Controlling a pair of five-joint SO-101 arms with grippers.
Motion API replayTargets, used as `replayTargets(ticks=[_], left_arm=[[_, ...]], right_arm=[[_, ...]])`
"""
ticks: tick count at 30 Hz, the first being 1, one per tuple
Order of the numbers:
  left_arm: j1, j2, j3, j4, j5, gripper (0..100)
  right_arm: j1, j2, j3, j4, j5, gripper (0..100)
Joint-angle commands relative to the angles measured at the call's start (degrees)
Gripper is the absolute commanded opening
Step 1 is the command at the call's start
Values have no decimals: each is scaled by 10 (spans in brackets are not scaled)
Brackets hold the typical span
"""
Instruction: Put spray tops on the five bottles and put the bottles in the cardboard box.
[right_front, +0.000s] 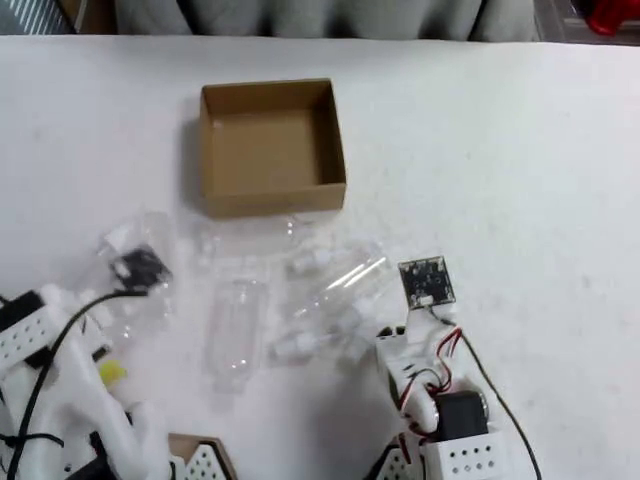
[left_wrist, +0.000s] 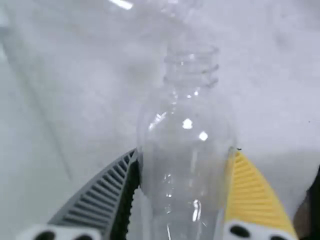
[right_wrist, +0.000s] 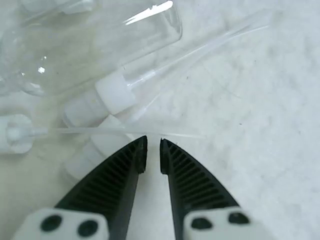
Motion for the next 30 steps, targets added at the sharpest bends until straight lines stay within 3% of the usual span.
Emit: replayTargets(ticks=[1, 7, 16, 26, 30], left_arm=[[-75, -12, -63, -9, 152, 259], [-196, 44, -122, -79, 280, 259], [-276, 309, -242, -152, 291, 260], [-296, 470, -437, -55, 288, 452], [-288, 468, -493, -8, 291, 465]], right_arm=[[8, 1, 5, 5, 0, 15], [8, 1, 5, 5, 0, 15], [8, 1, 5, 5, 0, 15], [8, 1, 5, 5, 0, 15], [8, 1, 5, 5, 0, 15]])
